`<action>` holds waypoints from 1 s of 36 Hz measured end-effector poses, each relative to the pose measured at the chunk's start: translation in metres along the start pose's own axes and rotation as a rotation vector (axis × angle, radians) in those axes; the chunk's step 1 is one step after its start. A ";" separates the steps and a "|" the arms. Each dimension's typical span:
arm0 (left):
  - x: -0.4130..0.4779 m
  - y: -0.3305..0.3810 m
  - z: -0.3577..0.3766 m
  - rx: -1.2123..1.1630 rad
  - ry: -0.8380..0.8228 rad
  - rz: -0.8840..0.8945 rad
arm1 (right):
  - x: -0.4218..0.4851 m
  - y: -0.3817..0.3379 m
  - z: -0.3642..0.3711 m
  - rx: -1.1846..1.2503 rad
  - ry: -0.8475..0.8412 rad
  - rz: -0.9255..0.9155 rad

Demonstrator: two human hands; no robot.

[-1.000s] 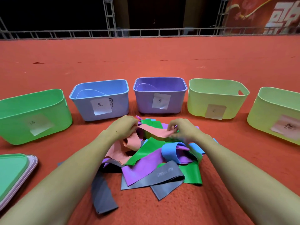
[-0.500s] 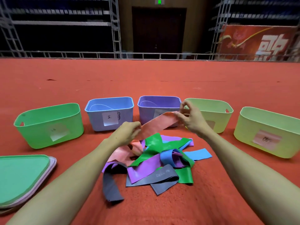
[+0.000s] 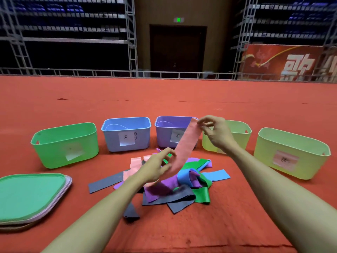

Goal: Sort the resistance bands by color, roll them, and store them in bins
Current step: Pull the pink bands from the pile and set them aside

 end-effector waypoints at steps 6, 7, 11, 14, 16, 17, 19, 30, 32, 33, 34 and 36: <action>-0.015 0.004 0.028 -0.127 -0.034 -0.030 | -0.007 0.000 -0.002 0.178 0.052 0.070; -0.017 0.005 0.033 -0.150 -0.032 -0.041 | -0.008 -0.001 -0.003 0.194 0.066 0.069; -0.024 0.010 0.049 -0.207 -0.014 -0.009 | -0.011 -0.007 -0.012 0.232 0.041 0.044; -0.026 0.014 0.055 -0.240 -0.004 -0.007 | -0.010 -0.011 -0.015 0.213 0.017 0.009; -0.026 0.015 0.059 -0.252 -0.003 -0.016 | -0.009 -0.012 -0.017 0.227 0.022 0.018; -0.026 0.015 0.062 -0.258 -0.001 -0.019 | -0.008 -0.013 -0.018 0.226 0.028 0.022; -0.025 0.018 0.066 -0.260 0.006 -0.019 | -0.008 -0.011 -0.019 0.192 0.034 0.022; -0.037 0.013 0.100 -0.337 -0.195 -0.170 | -0.020 -0.001 -0.020 0.136 -0.021 0.068; -0.041 0.011 0.106 -0.338 -0.239 -0.190 | -0.020 0.004 -0.020 0.135 -0.012 0.083; -0.043 0.011 0.108 -0.343 -0.247 -0.196 | -0.020 0.006 -0.020 0.133 -0.010 0.090; -0.044 0.011 0.110 -0.345 -0.248 -0.202 | -0.020 0.007 -0.019 0.129 -0.011 0.092; -0.044 0.010 0.113 -0.340 -0.247 -0.221 | -0.022 0.008 -0.018 0.113 -0.016 0.085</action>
Point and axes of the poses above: each hand's wrist, its own x-axis towards the middle knuckle, its own z-axis out of the palm, y = z × x, the point moved 1 cm from there along x, towards the middle knuckle, and after that the axes turned 4 degrees about -y, right-handed, at the moved point
